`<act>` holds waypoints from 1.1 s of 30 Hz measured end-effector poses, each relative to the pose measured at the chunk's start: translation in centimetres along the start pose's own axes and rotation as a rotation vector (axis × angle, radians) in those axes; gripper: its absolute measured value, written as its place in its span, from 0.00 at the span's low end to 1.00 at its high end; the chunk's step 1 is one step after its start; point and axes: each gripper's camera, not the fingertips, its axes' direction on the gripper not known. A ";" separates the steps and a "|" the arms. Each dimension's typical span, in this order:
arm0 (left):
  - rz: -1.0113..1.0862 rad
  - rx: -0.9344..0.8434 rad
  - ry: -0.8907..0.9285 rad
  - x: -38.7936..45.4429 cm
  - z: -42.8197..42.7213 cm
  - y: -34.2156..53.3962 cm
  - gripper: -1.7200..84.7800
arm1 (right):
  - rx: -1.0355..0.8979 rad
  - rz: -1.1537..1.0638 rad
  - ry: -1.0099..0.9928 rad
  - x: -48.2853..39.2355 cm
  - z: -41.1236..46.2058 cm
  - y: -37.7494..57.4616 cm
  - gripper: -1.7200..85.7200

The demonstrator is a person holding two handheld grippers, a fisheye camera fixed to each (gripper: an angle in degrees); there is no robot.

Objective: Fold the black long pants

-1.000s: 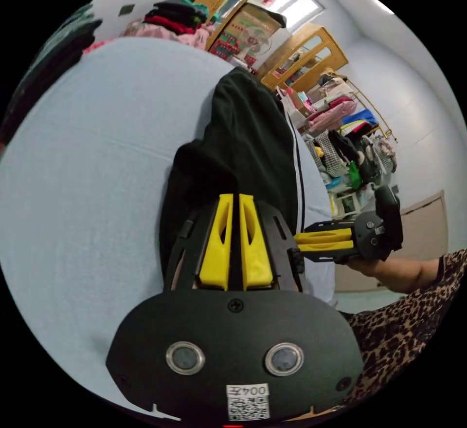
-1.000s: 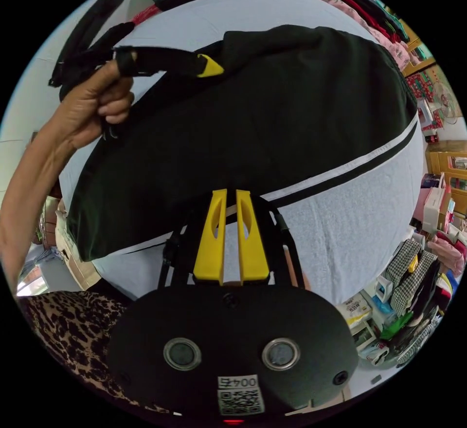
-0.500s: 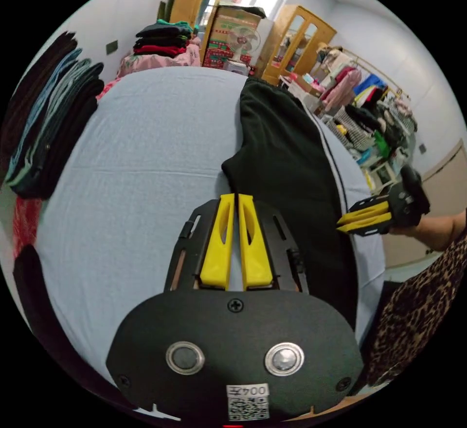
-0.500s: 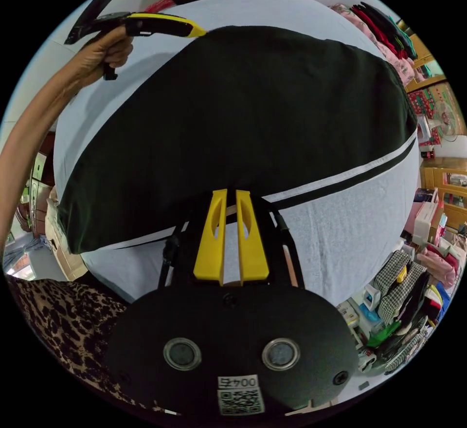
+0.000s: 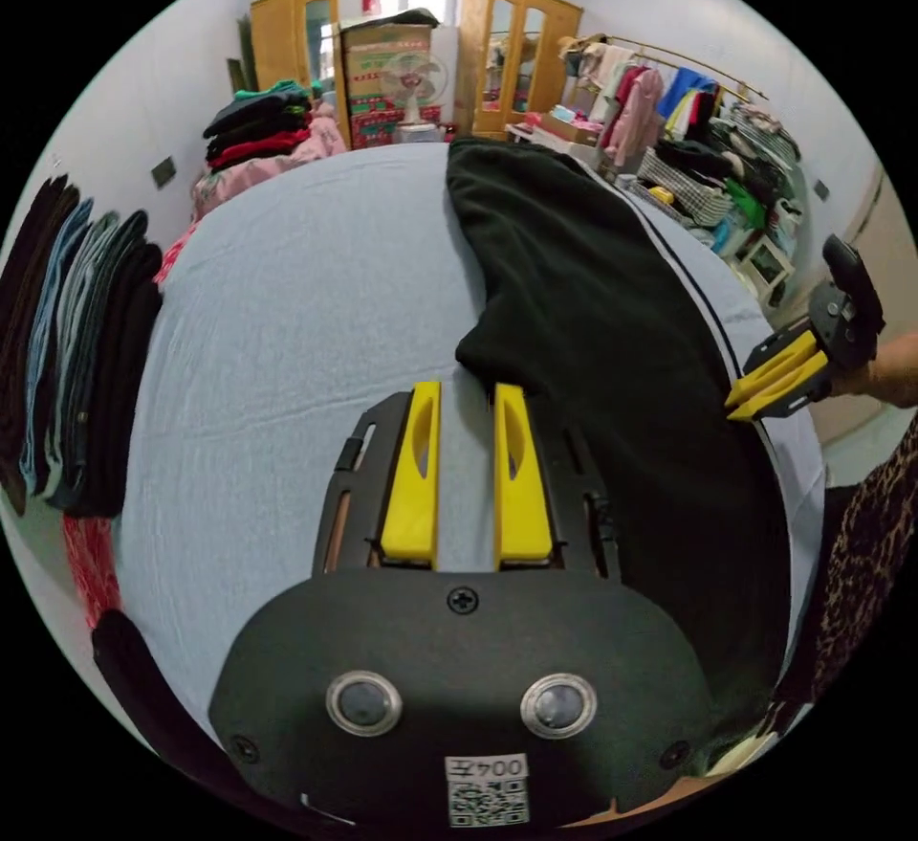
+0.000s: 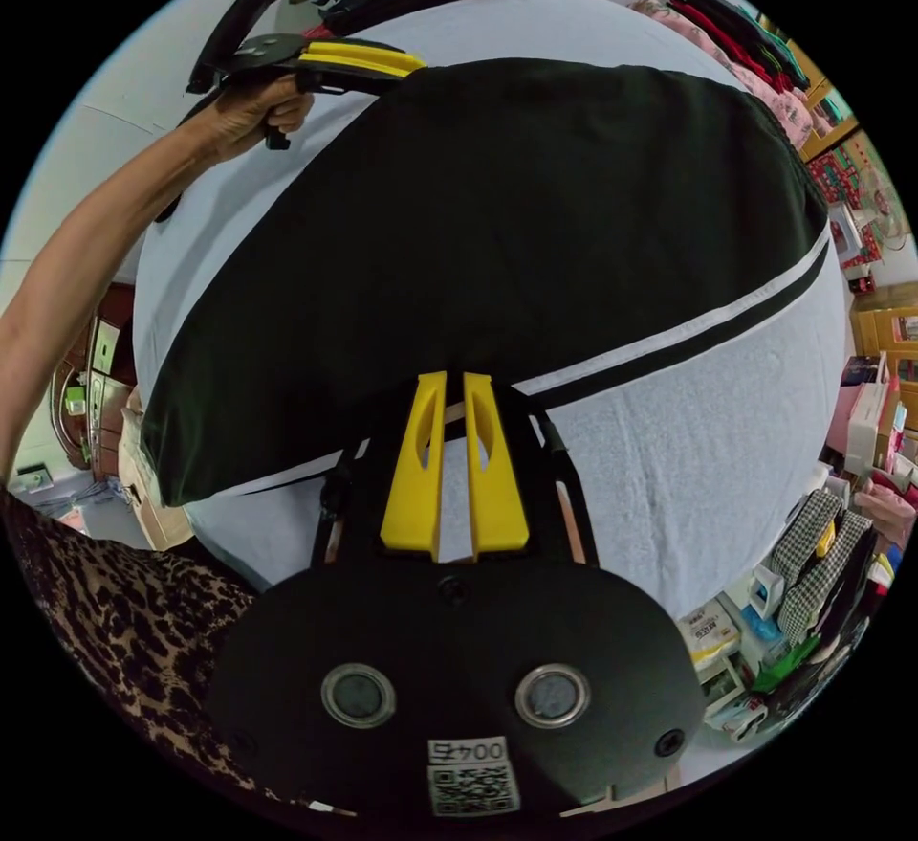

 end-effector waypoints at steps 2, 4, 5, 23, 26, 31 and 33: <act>0.051 0.017 0.042 0.5 0.2 -1.0 0.11 | 0.006 0.000 -0.006 0.3 0.1 0.8 0.06; 0.071 0.035 0.094 0.7 0.2 -1.6 0.11 | 0.012 0.005 -0.012 0.6 0.2 1.4 0.06; 0.083 0.033 0.115 0.7 0.4 -1.9 0.12 | 0.017 0.009 -0.016 0.7 0.3 1.9 0.06; -0.180 0.019 0.070 -3.8 2.8 -3.2 0.05 | 0.075 0.004 -0.163 4.6 2.5 8.5 0.06; -0.242 0.007 0.082 -4.6 4.9 -1.8 0.05 | 0.176 0.026 -0.275 7.4 0.4 10.1 0.05; -0.252 0.013 0.074 -5.0 4.5 -1.4 0.05 | 0.447 0.295 -0.193 20.7 -5.5 11.9 0.11; -0.254 0.013 0.079 -5.2 4.3 -1.3 0.05 | 0.472 0.395 -0.251 27.1 -5.8 11.1 0.13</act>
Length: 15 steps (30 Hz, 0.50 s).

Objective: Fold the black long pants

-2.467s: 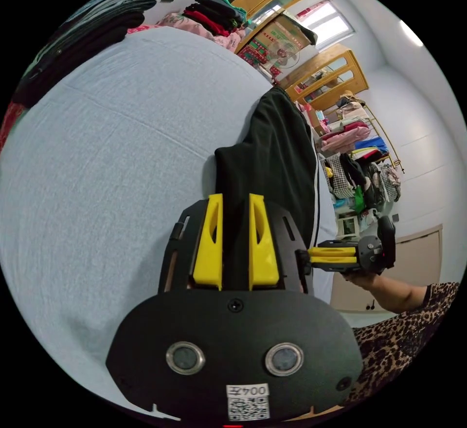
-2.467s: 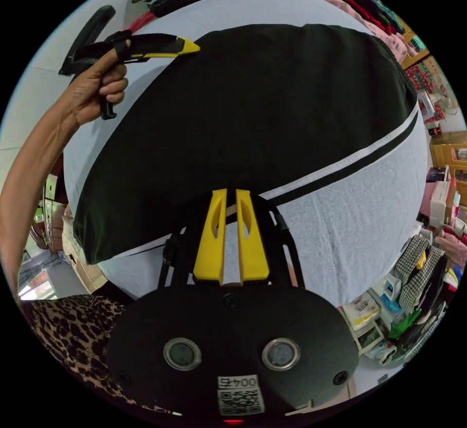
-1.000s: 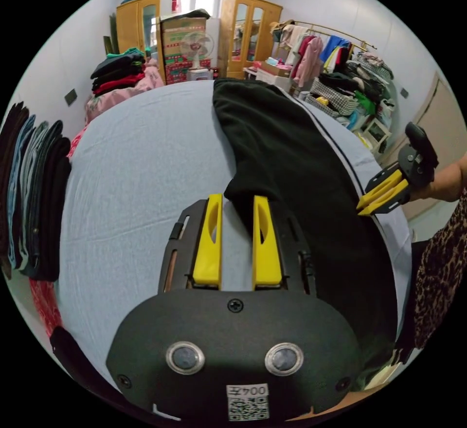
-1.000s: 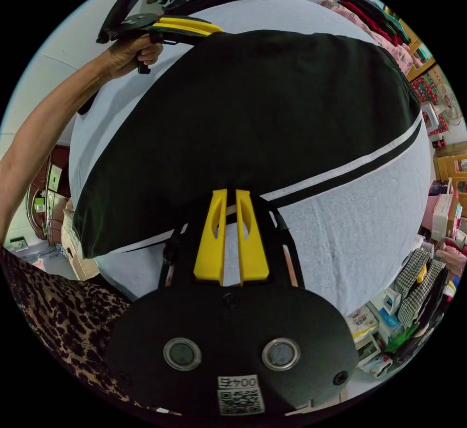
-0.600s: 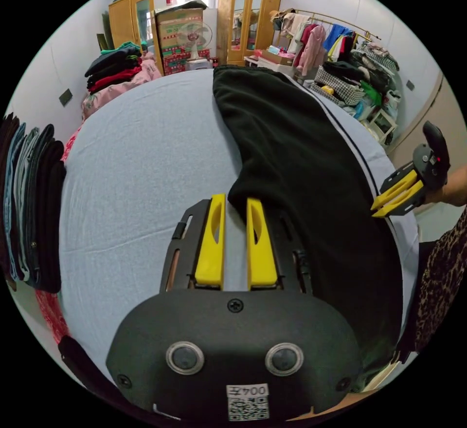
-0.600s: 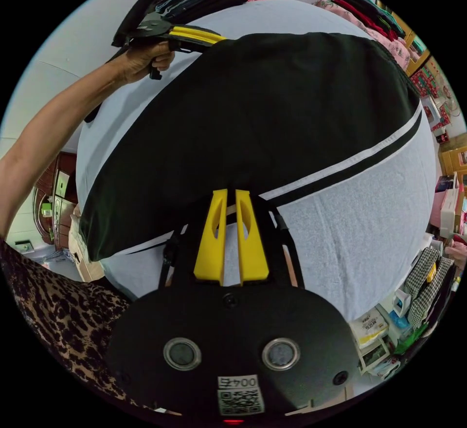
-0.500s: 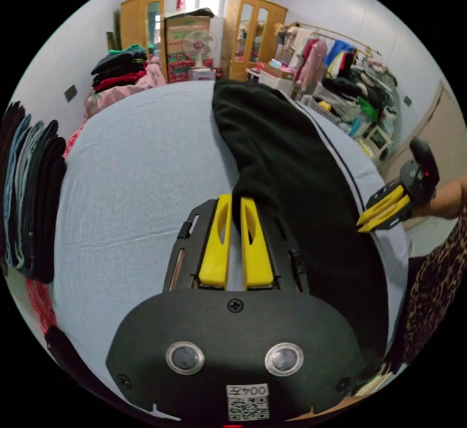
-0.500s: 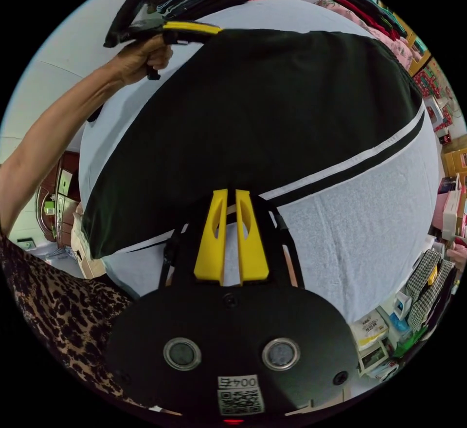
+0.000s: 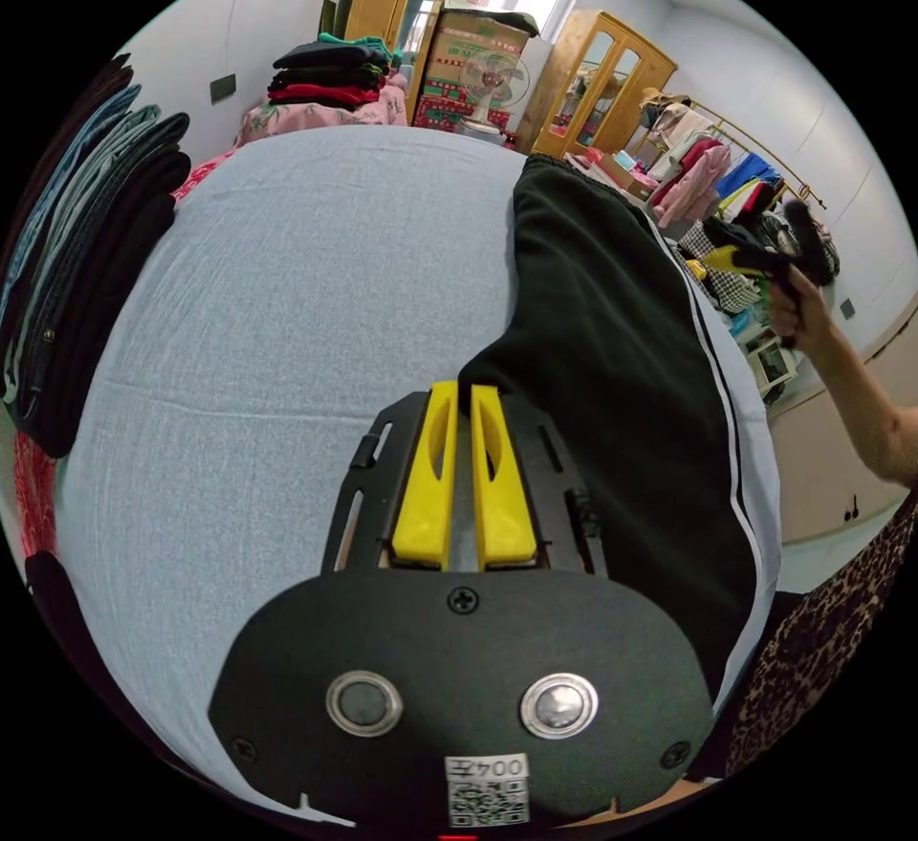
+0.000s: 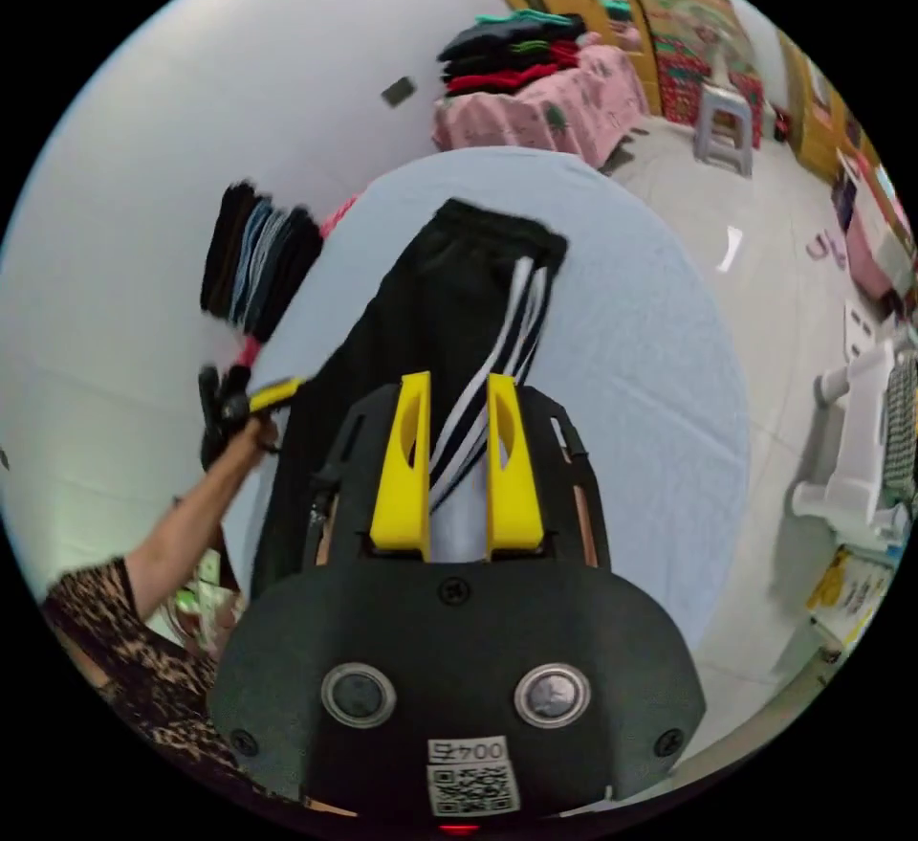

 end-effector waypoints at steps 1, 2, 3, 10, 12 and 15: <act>-0.001 0.000 0.003 -0.1 -0.1 0.1 0.05 | 0.007 0.071 -0.056 3.3 0.0 -2.1 0.13; -0.001 0.000 0.002 -0.2 -0.3 0.1 0.05 | 0.032 0.127 -0.122 6.0 0.1 -3.7 0.14; -0.001 0.000 0.001 -0.2 -0.3 0.2 0.05 | 0.034 0.150 -0.150 7.1 0.3 -4.5 0.14; -0.010 0.001 -0.003 -0.5 -1.4 0.7 0.05 | -0.088 0.255 -0.213 12.1 5.3 -8.4 0.12; -0.015 0.002 -0.001 -0.6 -1.7 0.9 0.05 | -0.091 0.249 -0.237 12.2 5.7 -8.3 0.09; -0.018 0.003 -0.004 -0.7 -2.3 1.1 0.05 | 0.023 0.087 -0.096 8.9 2.5 -8.7 0.08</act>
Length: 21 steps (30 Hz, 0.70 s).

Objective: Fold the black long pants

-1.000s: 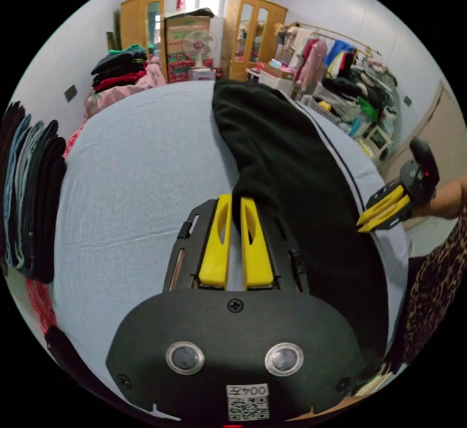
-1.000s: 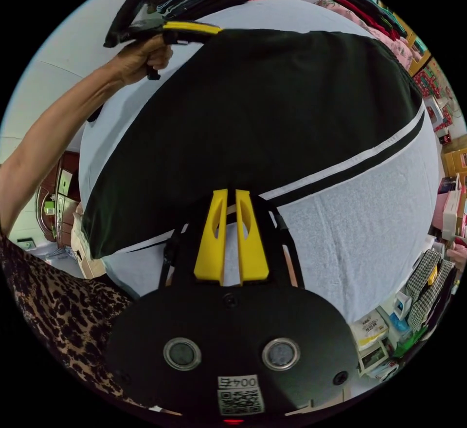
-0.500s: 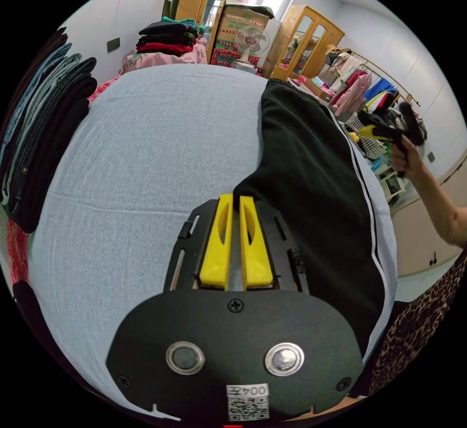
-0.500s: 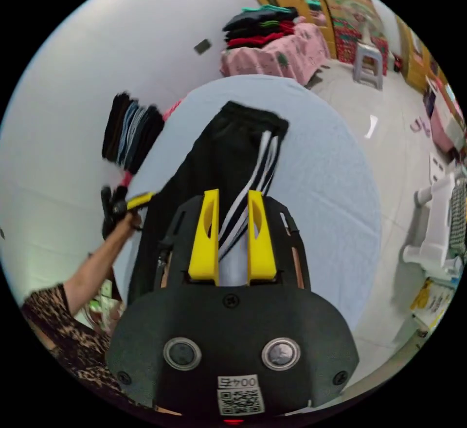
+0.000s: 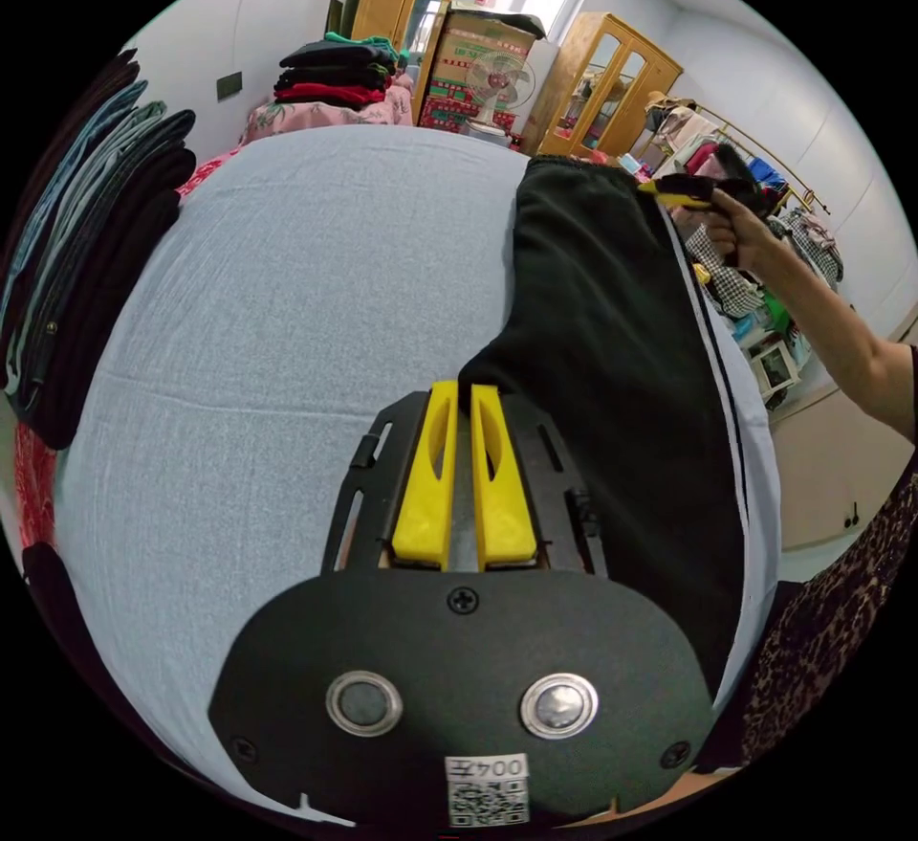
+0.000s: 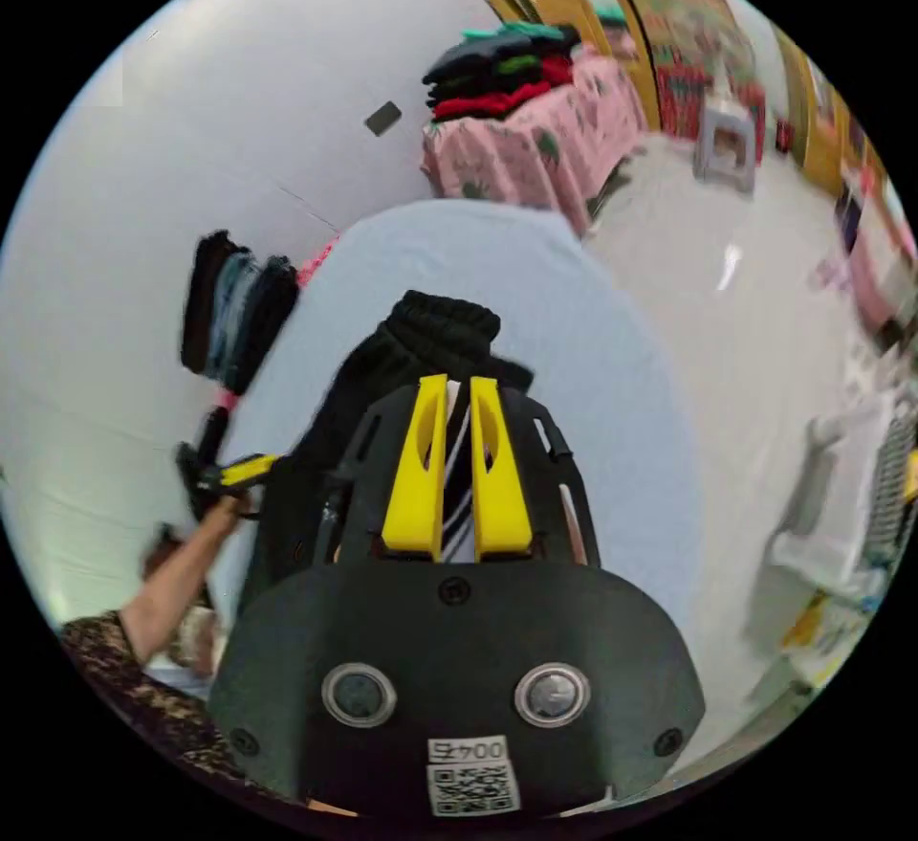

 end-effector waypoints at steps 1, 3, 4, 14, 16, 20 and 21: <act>0.001 0.000 -0.003 0.0 -0.2 0.1 0.05 | 0.033 -0.089 0.140 -1.7 -0.7 -0.1 0.08; -0.002 -0.001 0.004 -0.1 -0.6 0.2 0.05 | 0.018 -0.113 0.225 -1.6 0.3 -0.4 0.08; -0.008 -0.001 0.016 -0.3 -0.8 0.3 0.05 | -0.037 -0.083 0.200 -0.2 1.9 -0.5 0.08; -0.043 -0.005 0.084 -1.1 -3.1 1.2 0.05 | -0.082 -0.091 0.241 1.1 3.2 0.8 0.15; -0.052 -0.004 0.098 -1.1 -3.6 1.4 0.05 | -0.043 -0.148 0.290 -2.0 1.9 2.6 0.15; -0.091 0.003 0.183 -1.9 -4.7 2.0 0.06 | -0.096 -0.374 0.174 -11.6 3.7 10.6 0.17; -0.100 0.005 0.195 -2.1 -4.8 2.2 0.07 | -0.116 -0.394 0.154 -12.8 4.5 11.8 0.17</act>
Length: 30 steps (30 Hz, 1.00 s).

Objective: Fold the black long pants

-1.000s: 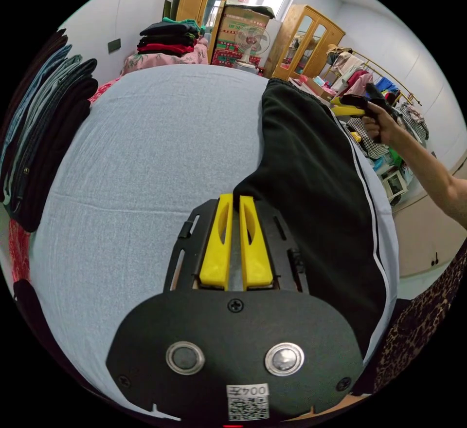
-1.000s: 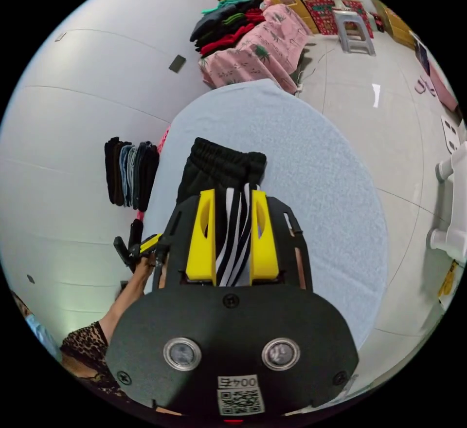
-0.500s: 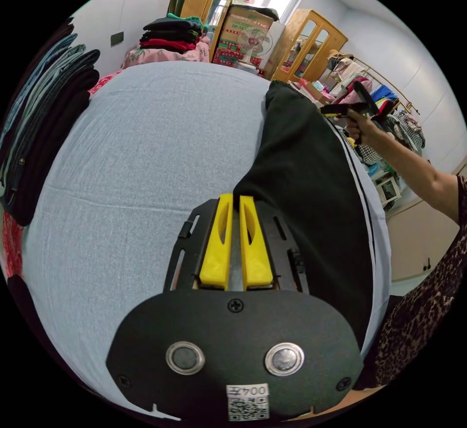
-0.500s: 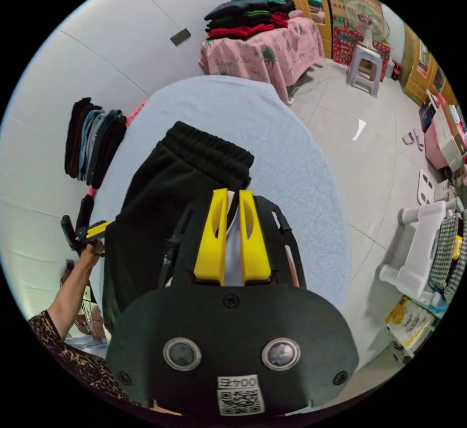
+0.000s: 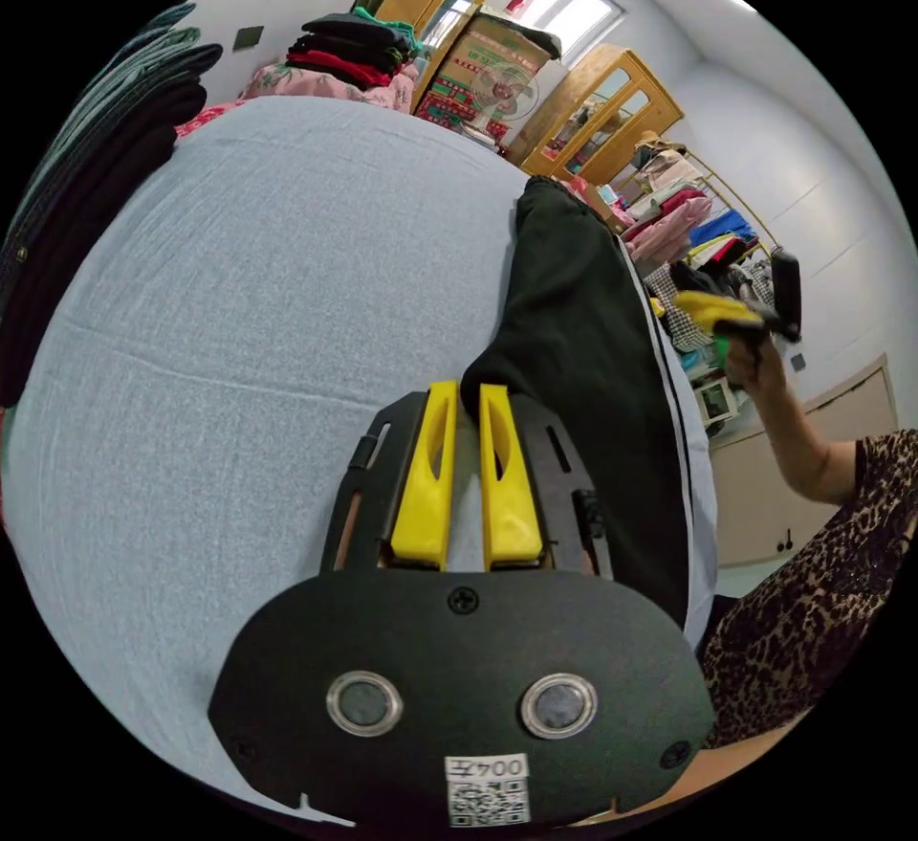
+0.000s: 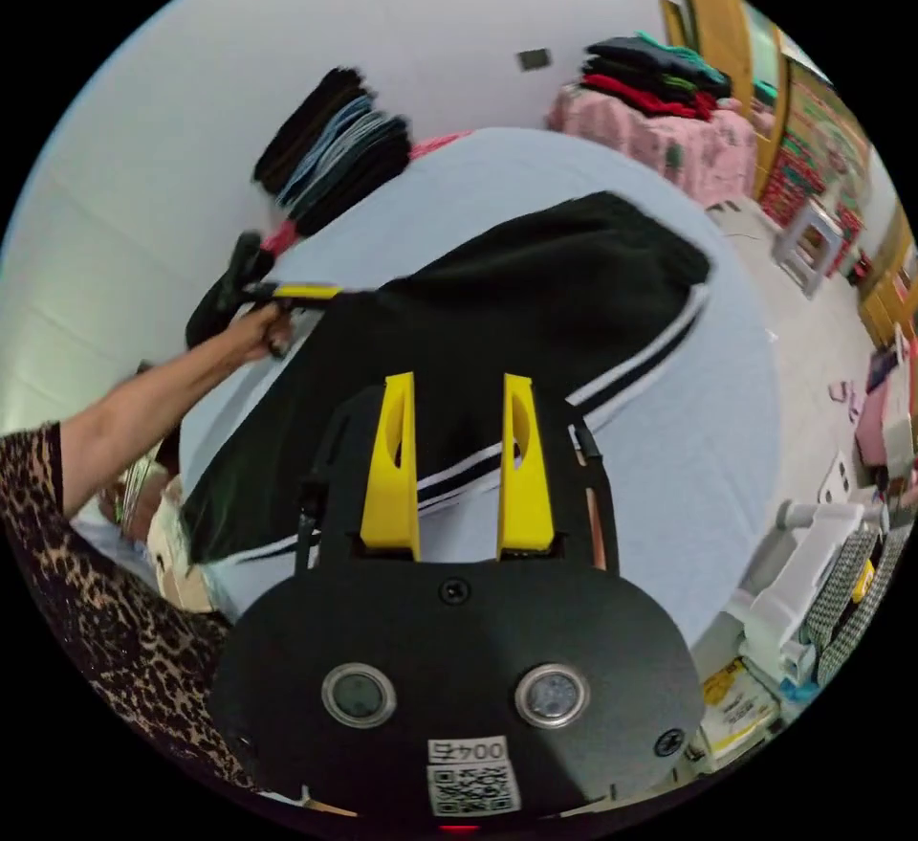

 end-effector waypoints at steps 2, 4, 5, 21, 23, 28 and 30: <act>-0.022 0.009 0.020 -0.2 -1.1 0.7 0.08 | -0.079 -0.079 -0.059 -5.7 3.2 2.3 0.18; -0.067 0.016 -0.004 -0.5 -2.6 1.5 0.09 | -0.165 -0.143 0.010 -9.1 6.2 3.6 0.18; -0.097 0.019 -0.030 -0.6 -3.8 2.3 0.09 | -0.225 -0.184 0.097 -10.8 8.3 4.3 0.18; -0.008 -0.125 -0.112 22.1 -12.6 28.1 0.03 | -0.395 -0.130 -0.022 -22.2 9.3 8.5 0.11; -0.079 -0.179 -0.158 23.0 -12.8 31.2 0.02 | -0.442 -0.120 -0.090 -25.1 10.6 9.6 0.09; -0.117 -0.156 -0.261 24.4 -16.0 34.9 0.02 | -0.524 -0.190 -0.074 -30.3 13.9 10.6 0.02; -0.134 -0.200 -0.268 24.2 -16.0 36.1 0.02 | -0.570 -0.197 -0.044 -31.2 15.6 10.6 0.02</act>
